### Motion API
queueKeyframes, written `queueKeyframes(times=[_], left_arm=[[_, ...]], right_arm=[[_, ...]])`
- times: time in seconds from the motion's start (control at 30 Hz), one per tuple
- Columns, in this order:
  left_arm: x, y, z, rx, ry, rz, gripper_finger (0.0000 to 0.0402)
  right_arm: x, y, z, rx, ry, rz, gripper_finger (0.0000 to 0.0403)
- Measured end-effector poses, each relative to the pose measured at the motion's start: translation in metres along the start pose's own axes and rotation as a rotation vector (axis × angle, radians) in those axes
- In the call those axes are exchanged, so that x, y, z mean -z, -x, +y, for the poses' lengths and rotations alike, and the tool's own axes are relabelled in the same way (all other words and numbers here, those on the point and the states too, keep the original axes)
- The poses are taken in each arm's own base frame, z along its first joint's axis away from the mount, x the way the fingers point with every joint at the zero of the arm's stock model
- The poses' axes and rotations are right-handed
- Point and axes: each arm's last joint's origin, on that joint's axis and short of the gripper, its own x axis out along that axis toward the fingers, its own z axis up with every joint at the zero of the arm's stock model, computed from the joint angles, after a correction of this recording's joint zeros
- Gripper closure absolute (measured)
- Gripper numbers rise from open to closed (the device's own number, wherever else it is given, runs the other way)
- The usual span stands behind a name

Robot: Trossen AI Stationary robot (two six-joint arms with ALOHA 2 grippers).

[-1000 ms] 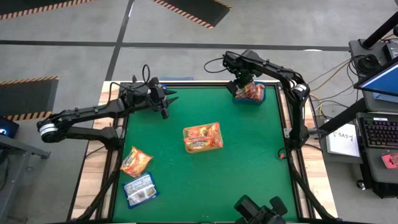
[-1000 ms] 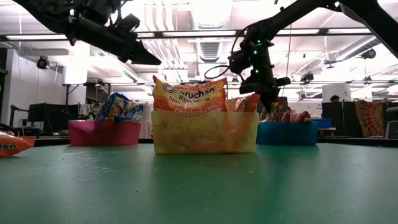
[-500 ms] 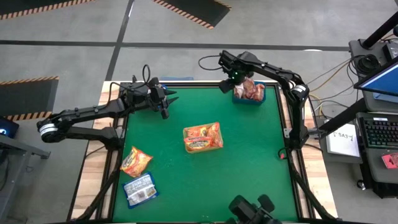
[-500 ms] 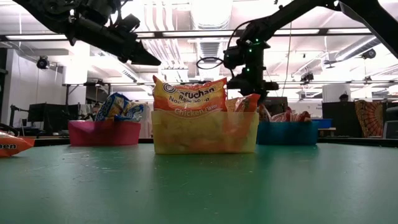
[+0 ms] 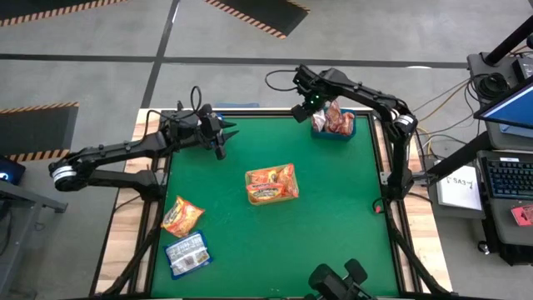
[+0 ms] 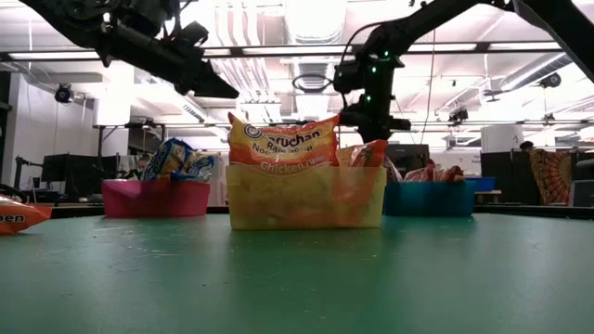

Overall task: Sort Maruchan noodles
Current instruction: Put the red noodle pack into the blue bin, then put the orange noodle pack into the yellow bin

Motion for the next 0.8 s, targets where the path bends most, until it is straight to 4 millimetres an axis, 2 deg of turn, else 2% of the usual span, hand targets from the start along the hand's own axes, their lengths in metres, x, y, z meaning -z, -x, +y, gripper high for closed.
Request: queueKeyframes(times=[0.17,0.37,0.6,0.8], left_arm=[[-0.005,0.005,-0.01,0.057,0.023,0.034,0.0302],[-0.011,0.012,-0.03,0.152,0.082,0.112,0.0302],[-0.022,0.022,-0.05,0.236,0.169,0.311,0.0302],[-0.023,0.034,-0.063,0.222,0.187,0.556,0.0302]], right_arm=[[0.003,0.021,0.001,-0.012,0.038,-0.046,0.0394],[0.013,0.054,0.012,-0.041,0.088,-0.127,0.0394],[0.031,0.084,0.048,-0.114,0.222,-0.264,0.0394],[0.061,0.098,0.078,-0.194,0.326,-0.373,0.0394]])
